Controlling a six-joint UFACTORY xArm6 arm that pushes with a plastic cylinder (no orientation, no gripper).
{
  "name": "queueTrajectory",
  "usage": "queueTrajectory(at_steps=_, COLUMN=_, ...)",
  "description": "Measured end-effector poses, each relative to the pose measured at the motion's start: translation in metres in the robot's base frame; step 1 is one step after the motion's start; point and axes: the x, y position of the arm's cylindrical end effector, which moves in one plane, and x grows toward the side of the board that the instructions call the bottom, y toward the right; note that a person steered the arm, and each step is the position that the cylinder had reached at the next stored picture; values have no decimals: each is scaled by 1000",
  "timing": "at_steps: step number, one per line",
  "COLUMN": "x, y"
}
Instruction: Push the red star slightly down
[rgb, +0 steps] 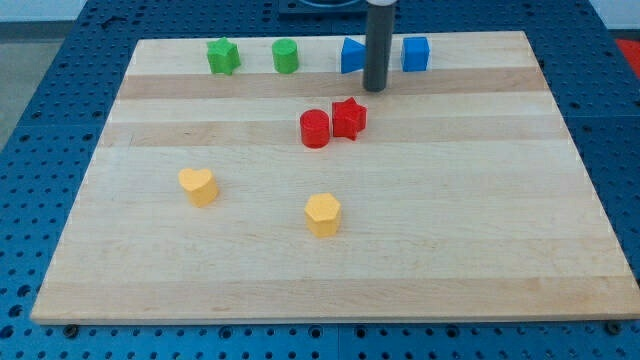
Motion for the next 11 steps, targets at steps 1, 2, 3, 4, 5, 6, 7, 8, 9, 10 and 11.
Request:
queueTrajectory(at_steps=1, x=2, y=-30)
queueTrajectory(at_steps=2, x=14, y=-38)
queueTrajectory(at_steps=3, x=36, y=-38)
queueTrajectory(at_steps=4, x=36, y=-38)
queueTrajectory(at_steps=5, x=39, y=-39)
queueTrajectory(at_steps=6, x=56, y=-37)
queueTrajectory(at_steps=7, x=69, y=-34)
queueTrajectory(at_steps=8, x=85, y=-29)
queueTrajectory(at_steps=9, x=98, y=-48)
queueTrajectory(at_steps=10, x=119, y=-62)
queueTrajectory(at_steps=11, x=135, y=-60)
